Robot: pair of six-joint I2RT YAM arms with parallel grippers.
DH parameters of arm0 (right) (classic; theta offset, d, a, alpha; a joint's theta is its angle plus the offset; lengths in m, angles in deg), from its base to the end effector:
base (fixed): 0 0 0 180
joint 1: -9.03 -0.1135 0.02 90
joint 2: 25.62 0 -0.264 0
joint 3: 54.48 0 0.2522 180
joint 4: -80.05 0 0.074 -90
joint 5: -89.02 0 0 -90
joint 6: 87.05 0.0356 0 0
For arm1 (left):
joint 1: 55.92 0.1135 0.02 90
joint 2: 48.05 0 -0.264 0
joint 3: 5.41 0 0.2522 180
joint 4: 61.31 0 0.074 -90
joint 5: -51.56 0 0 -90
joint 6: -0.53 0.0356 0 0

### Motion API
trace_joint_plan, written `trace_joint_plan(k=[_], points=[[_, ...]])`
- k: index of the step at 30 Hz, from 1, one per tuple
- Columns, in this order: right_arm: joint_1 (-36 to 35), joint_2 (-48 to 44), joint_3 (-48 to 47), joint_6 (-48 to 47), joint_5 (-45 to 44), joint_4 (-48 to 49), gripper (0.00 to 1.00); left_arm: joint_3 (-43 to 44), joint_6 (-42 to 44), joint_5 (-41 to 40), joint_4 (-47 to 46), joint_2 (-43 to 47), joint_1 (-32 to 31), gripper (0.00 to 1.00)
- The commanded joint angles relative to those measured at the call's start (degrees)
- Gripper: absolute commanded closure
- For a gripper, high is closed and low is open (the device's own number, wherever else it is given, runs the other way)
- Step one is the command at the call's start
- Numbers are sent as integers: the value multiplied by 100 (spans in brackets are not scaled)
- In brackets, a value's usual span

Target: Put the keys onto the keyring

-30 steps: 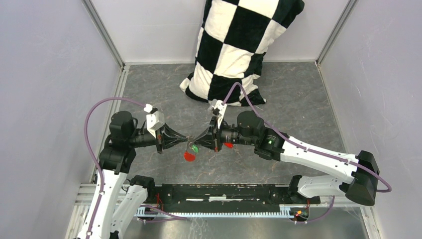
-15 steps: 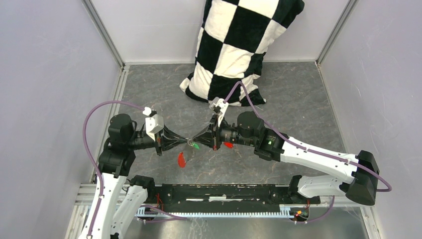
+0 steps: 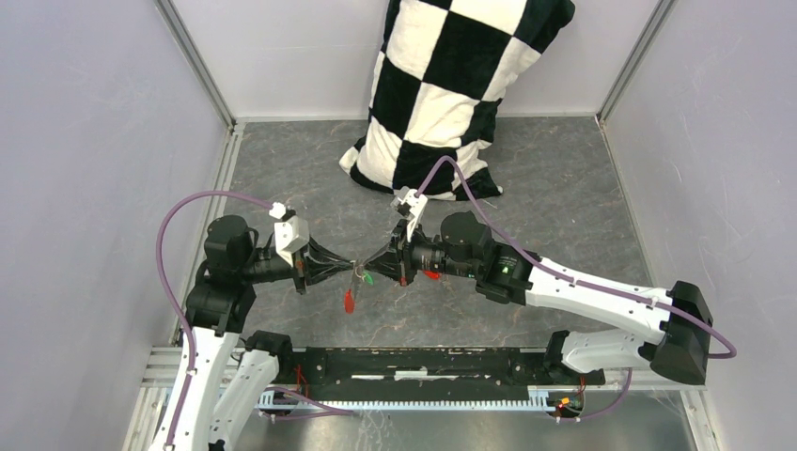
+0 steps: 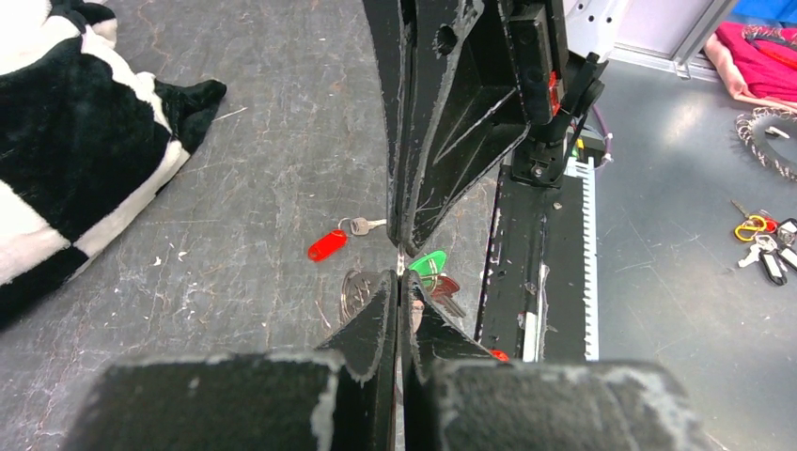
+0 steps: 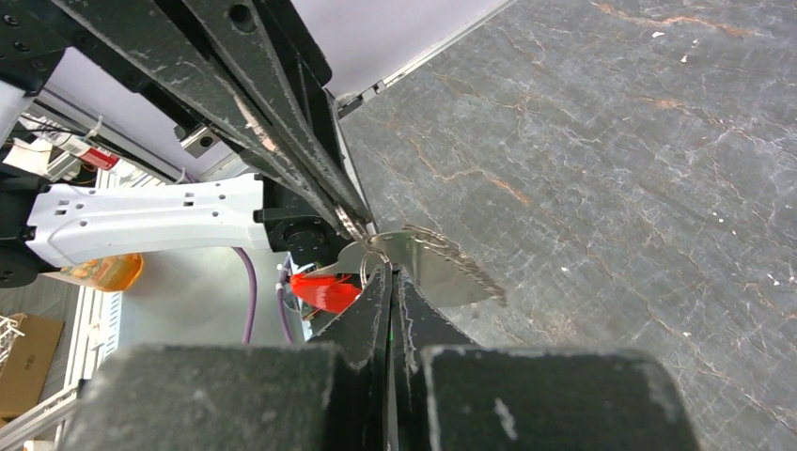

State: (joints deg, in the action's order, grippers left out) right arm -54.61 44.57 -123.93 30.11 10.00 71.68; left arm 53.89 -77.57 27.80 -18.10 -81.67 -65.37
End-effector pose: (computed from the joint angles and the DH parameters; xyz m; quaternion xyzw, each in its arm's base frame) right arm 0.1228 0.2631 0.3414 -0.2961 0.7000 0.5109 0.4016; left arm 0.1048 -0.0505 0.3424 0.4425 0.6040 -0.4300 0.5044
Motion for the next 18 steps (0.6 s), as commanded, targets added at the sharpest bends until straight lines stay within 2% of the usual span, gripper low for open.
trace_joint_plan(k=[1,8,14,18], points=[[-29,34,-316,-39,-176,39,99,-9,379,73,-97,67,22,98],[-59,13,-336,-17,-143,187,99,-10,828,11,214,84,22,98],[-65,-49,-246,-5,-124,208,99,-35,875,-75,214,89,22,98],[-61,-205,-161,-126,-303,-127,99,-19,875,-248,219,85,22,98]])
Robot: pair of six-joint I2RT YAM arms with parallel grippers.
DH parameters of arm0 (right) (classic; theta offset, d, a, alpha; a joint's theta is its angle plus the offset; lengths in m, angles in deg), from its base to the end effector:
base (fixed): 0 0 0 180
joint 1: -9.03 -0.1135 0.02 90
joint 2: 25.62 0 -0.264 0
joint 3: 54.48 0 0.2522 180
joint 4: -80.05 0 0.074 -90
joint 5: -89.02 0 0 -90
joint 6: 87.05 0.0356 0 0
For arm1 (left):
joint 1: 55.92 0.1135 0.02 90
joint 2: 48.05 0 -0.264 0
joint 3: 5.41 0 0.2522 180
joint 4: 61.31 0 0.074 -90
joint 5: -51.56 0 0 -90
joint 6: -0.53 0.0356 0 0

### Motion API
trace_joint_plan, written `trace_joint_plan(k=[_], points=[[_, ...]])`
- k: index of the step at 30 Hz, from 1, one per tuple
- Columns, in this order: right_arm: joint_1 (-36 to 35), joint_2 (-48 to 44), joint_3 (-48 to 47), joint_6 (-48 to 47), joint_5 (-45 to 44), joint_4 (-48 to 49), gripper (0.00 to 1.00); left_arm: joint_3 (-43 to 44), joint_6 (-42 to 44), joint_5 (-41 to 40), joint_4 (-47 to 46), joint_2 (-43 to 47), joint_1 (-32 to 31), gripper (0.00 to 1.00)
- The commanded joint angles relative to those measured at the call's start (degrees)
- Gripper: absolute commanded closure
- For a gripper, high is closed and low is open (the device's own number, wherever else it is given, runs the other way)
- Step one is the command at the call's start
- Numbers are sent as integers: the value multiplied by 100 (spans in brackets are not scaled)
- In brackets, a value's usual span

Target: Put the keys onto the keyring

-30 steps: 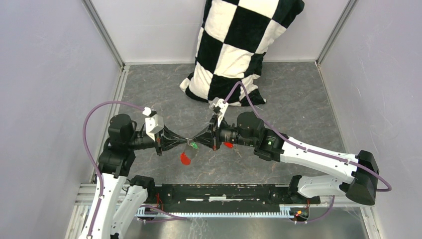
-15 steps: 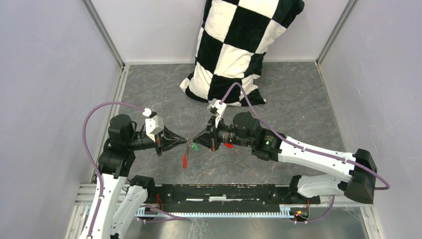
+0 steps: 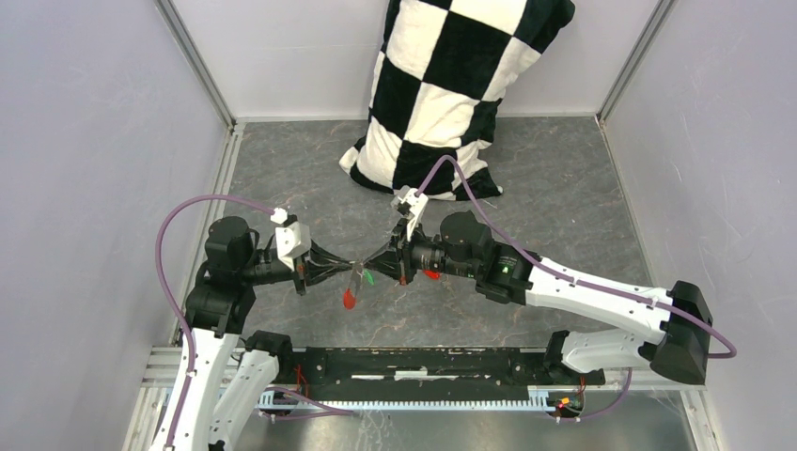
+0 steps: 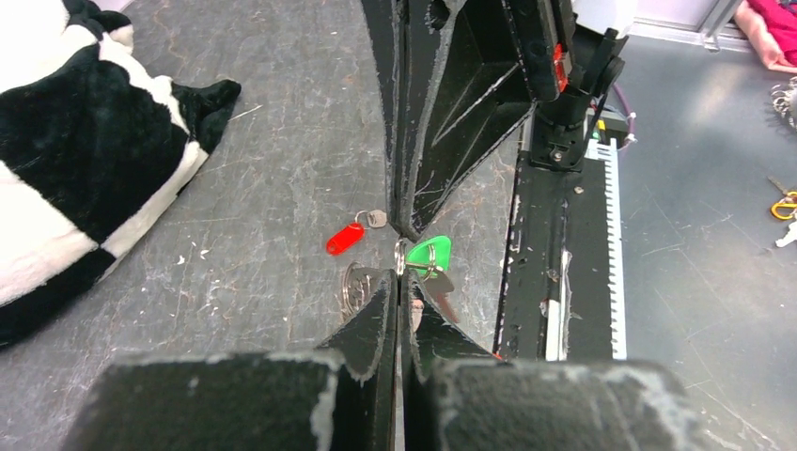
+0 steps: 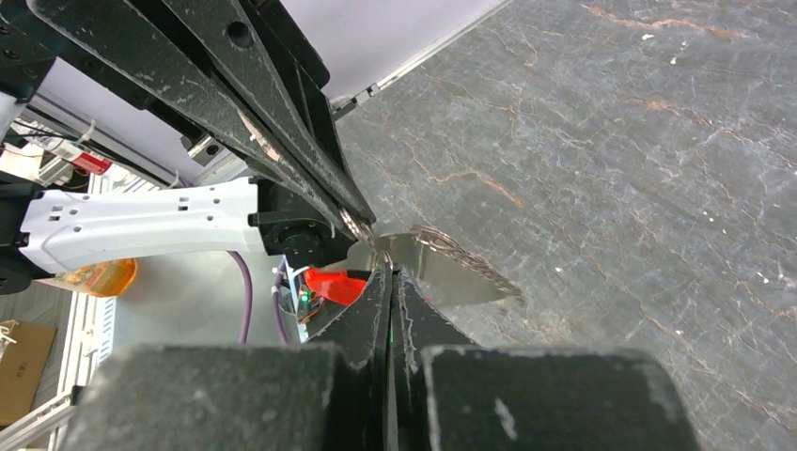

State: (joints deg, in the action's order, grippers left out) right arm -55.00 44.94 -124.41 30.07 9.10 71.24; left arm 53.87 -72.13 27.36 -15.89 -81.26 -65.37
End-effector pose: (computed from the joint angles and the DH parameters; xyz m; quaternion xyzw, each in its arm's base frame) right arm 0.1222 0.2651 0.3418 -0.2944 0.7029 0.5069 0.4029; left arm 0.1024 -0.0500 0.3396 0.4642 0.5936 -0.4087 0.5148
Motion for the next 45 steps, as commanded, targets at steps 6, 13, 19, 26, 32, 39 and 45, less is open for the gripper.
trace_joint_plan(k=[6,13,19,26,32,39,45], points=[[-4,-655,339,-408,-883,-968,99,-72,380,-509,-2,52,22,98],[30,-472,1260,-554,-1423,-1332,100,-129,465,-571,25,67,18,98],[159,212,2032,-527,-1030,45,100,-106,558,-569,139,86,22,98],[174,1050,2080,-455,-789,991,100,-113,577,-589,187,122,22,98],[178,1442,2175,-382,-966,1202,100,-121,594,-595,183,126,22,98],[171,1753,2246,-287,-972,1216,99,-124,625,-595,190,122,22,98],[262,1773,2202,-271,-815,1012,70,-105,656,-595,218,122,27,98]])
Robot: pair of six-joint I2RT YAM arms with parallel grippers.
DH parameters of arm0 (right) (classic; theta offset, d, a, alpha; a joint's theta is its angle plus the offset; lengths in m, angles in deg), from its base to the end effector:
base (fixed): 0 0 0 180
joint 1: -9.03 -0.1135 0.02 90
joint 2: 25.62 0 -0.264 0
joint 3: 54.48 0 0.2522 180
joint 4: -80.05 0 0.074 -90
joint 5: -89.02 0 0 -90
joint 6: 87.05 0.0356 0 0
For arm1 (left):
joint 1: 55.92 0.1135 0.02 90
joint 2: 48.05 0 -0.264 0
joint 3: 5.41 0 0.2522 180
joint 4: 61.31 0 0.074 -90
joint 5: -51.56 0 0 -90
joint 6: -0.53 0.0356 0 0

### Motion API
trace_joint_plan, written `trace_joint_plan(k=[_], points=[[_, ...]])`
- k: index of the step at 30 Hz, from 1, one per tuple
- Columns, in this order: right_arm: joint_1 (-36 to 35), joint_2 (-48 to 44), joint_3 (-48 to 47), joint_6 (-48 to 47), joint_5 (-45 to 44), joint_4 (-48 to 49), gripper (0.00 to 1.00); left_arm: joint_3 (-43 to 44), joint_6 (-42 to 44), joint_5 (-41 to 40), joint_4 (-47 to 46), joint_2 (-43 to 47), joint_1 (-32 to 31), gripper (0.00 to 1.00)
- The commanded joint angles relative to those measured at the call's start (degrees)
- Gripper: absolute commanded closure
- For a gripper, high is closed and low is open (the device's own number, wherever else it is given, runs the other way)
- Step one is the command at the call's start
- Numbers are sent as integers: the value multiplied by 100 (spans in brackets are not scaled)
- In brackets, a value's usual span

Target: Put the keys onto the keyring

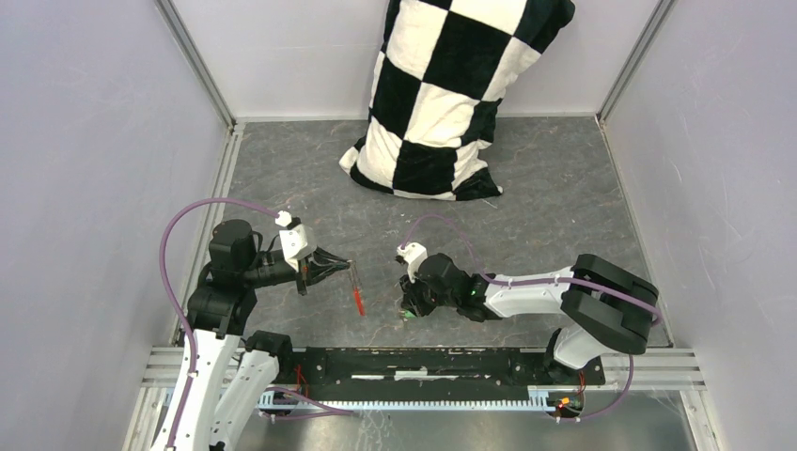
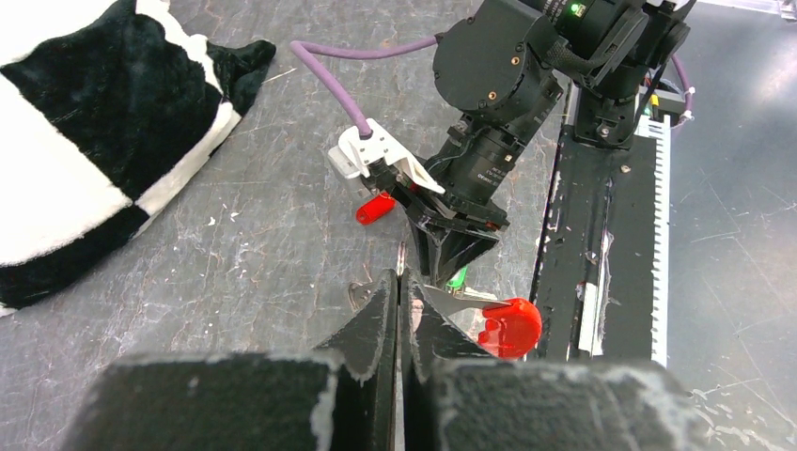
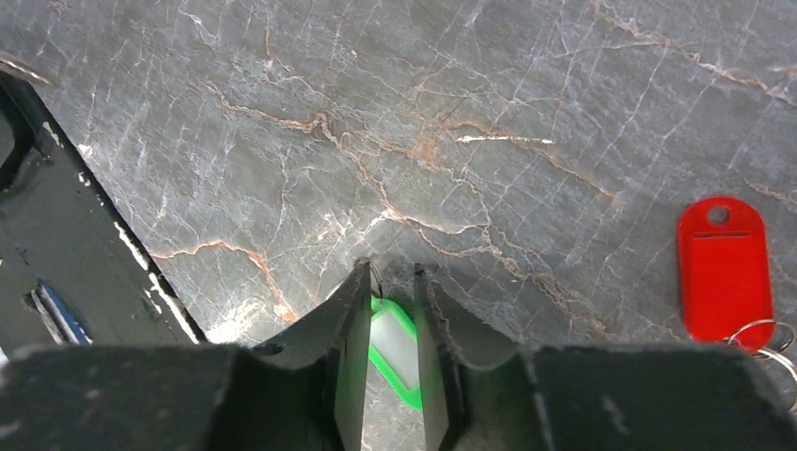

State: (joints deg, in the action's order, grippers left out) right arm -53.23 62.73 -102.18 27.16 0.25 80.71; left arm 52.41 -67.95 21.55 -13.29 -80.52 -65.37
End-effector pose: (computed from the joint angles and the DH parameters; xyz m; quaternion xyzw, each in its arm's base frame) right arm 0.1332 0.2550 0.1427 -0.2997 0.8552 0.2966 0.3013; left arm 0.1033 -0.0485 0.3278 0.4595 0.6207 -0.3633 0.5212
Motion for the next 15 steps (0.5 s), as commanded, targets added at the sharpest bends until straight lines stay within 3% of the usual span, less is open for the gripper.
trace_joint_plan(k=[1,6,15], points=[[127,-42,-24,26,150,62,66,46,239,-13,-42,48,23,98],[361,-238,-26,-16,568,-55,52,84,251,-5,-13,48,22,98],[527,-72,-131,-291,1557,-172,47,104,322,9,35,39,18,98]])
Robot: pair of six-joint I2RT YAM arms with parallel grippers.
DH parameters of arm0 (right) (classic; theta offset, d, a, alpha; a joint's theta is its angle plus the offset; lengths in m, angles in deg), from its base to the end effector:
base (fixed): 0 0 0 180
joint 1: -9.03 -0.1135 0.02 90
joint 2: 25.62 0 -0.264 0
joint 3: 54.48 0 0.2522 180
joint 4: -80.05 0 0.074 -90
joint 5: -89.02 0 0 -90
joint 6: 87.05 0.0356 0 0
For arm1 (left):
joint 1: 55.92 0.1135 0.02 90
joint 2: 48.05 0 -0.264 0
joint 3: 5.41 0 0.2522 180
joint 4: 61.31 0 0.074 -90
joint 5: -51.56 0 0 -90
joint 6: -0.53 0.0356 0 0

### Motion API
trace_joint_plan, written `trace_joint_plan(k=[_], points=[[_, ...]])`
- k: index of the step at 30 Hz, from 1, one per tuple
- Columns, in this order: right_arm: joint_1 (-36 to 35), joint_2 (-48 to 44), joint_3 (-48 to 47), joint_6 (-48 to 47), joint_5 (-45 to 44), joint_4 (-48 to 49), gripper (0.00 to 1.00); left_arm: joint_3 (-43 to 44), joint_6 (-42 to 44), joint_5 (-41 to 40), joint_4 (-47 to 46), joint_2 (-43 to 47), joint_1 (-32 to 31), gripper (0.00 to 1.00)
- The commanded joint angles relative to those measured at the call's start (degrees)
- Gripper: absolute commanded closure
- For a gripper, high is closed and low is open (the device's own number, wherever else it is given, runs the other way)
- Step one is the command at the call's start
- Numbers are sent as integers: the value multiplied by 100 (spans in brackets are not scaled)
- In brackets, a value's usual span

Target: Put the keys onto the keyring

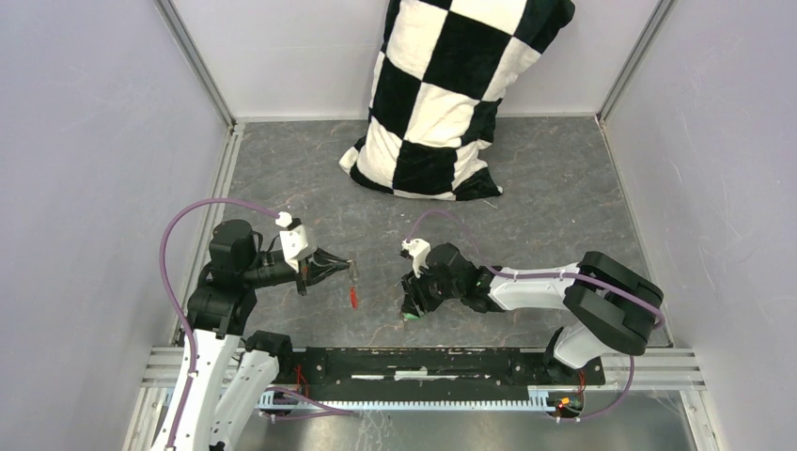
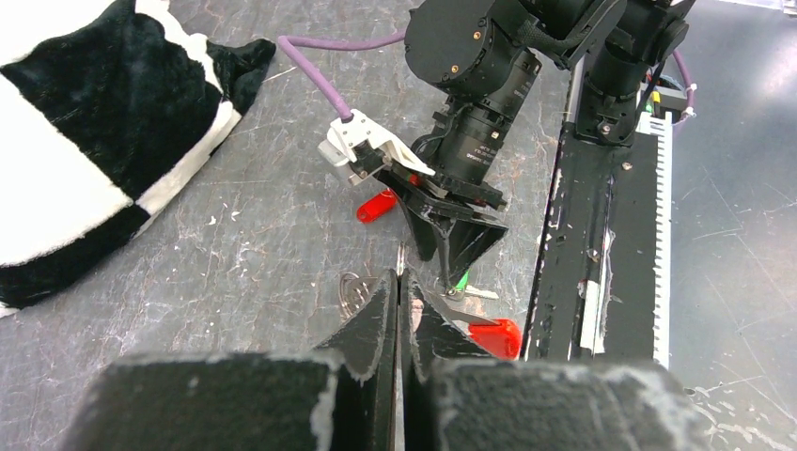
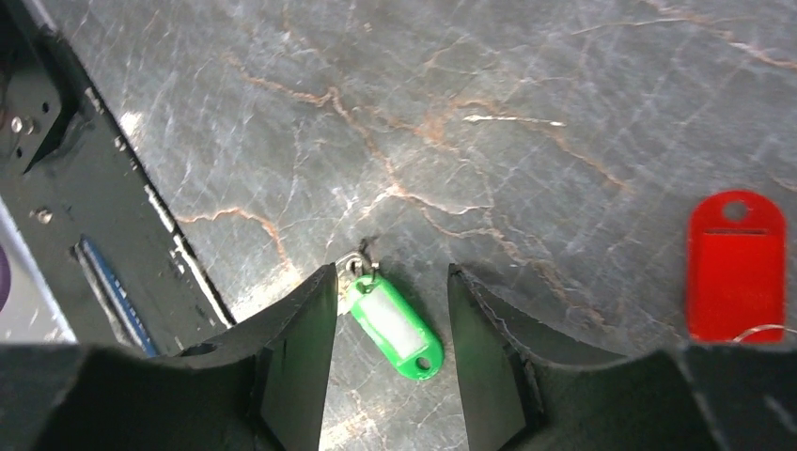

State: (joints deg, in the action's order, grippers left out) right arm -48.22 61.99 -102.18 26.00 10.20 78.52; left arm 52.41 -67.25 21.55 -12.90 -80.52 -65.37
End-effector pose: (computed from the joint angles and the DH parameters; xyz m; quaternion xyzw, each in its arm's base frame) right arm 0.1479 0.2427 0.1434 -0.3050 0.8553 0.3317 0.2556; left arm 0.1031 -0.0484 0.3272 0.4624 0.6198 -0.3613 0.5211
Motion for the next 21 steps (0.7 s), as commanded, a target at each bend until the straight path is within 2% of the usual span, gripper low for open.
trace_joint_plan(k=[1,5,14,21], points=[[30,26,-131,-174,620,59,48,116,275,8,9,40,20,98],[41,54,-127,-152,694,144,51,143,353,-2,63,31,22,98],[38,157,-205,-95,675,216,65,132,375,-13,63,30,22,98],[41,249,-232,-28,551,218,67,137,426,-32,128,60,22,98]])
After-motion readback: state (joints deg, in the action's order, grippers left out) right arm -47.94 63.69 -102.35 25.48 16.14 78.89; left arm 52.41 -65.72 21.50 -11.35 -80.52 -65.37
